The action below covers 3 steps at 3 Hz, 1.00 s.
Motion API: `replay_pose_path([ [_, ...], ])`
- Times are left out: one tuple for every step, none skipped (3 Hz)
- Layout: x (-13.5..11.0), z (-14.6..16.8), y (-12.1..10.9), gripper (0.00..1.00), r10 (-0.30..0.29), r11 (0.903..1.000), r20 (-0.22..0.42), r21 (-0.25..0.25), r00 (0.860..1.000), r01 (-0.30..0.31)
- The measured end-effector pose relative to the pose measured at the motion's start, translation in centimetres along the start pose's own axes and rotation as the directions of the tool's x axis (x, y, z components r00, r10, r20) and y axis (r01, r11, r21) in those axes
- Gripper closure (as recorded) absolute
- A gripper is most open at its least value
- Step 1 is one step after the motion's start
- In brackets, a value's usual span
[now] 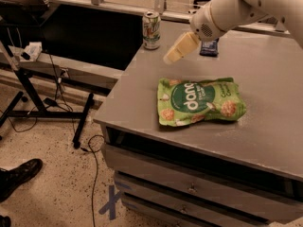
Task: Pick 7up can
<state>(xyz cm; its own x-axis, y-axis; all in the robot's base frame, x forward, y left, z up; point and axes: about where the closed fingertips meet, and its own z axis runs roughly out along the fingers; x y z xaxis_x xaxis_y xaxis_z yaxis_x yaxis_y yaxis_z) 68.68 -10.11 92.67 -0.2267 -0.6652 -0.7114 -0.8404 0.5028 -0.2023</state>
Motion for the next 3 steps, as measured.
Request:
replay_pose_path([
  [-0.3,0.2,-0.6,0.00,0.038,0.9988,0.047,0.028,0.998,-0.040],
  [-2.1,2.7,-2.6,0.00,0.080,0.9947,0.142,0.053,0.987,-0.088],
  [-4.6,6.2,-4.5,0.00,0.105,0.9928,0.250,0.029,0.962,-0.116],
])
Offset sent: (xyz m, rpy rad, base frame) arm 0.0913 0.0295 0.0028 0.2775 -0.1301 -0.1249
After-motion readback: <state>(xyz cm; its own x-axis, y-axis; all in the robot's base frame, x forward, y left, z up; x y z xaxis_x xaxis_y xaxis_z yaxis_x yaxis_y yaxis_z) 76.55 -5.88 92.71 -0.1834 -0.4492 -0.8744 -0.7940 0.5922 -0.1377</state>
